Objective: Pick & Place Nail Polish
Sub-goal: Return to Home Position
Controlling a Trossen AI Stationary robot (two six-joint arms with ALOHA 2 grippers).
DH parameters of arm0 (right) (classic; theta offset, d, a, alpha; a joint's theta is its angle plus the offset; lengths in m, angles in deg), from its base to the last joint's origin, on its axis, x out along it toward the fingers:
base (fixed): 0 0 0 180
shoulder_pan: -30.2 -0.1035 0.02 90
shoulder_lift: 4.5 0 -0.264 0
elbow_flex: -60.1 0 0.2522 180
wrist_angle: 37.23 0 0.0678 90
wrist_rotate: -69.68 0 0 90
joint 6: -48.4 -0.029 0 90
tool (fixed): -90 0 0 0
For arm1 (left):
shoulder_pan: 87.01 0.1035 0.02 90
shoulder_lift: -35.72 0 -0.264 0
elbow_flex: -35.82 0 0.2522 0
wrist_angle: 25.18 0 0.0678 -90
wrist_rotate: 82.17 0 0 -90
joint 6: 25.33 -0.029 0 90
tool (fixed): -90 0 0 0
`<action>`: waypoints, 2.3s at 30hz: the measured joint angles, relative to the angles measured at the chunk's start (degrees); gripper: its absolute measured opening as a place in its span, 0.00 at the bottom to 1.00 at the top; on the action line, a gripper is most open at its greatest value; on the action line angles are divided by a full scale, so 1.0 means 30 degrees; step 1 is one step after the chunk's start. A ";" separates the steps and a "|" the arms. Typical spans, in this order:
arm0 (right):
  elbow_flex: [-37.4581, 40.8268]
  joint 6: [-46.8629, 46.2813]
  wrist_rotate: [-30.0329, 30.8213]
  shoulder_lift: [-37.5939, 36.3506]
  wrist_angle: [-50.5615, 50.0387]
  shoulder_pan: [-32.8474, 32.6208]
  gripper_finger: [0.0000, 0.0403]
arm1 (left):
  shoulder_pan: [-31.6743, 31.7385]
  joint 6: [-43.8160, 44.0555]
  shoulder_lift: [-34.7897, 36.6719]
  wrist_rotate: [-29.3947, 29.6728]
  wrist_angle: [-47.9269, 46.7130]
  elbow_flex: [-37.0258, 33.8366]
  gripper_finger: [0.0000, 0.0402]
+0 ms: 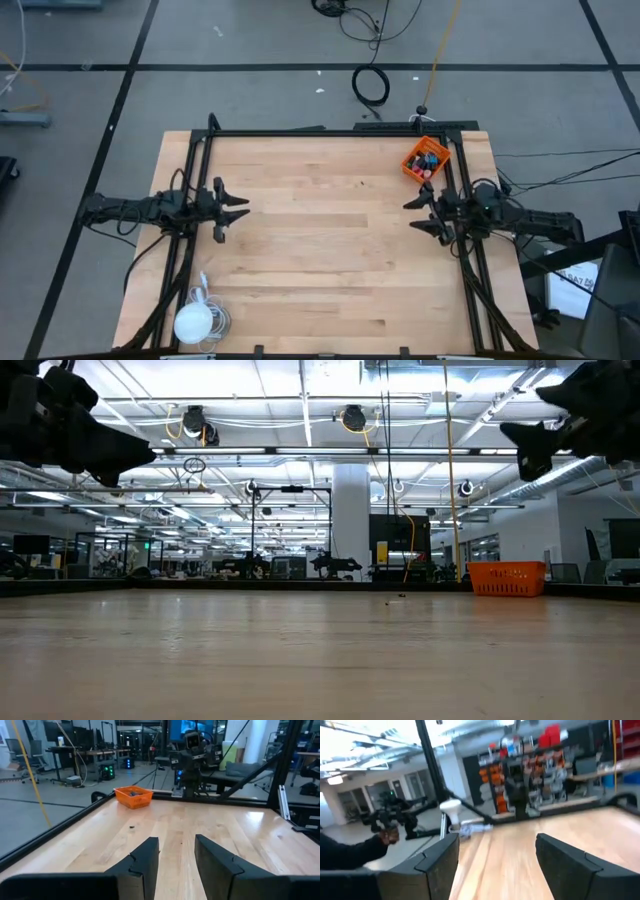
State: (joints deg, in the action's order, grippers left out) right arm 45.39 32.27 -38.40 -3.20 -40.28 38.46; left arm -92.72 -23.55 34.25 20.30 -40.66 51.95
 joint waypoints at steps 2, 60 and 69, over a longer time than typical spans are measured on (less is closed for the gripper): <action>0.0000 0.0376 0.1184 0.0017 0.0400 -0.0783 0.62 | 0.0000 0.0007 0.0000 0.0000 0.0001 0.0000 0.31; 0.0051 0.1250 0.5512 0.0080 -0.2872 -0.2914 0.62 | 0.0000 -0.1472 -0.0007 0.0058 0.0620 -0.0066 0.31; 0.0051 0.1250 0.5512 0.0080 -0.2872 -0.2914 0.62 | 0.0000 -0.1478 -0.0003 0.0036 0.0627 -0.0044 0.31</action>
State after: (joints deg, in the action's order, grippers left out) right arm 45.54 36.02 -21.86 -2.96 -48.90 29.71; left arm -92.72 -27.99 34.24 20.41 -38.77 51.82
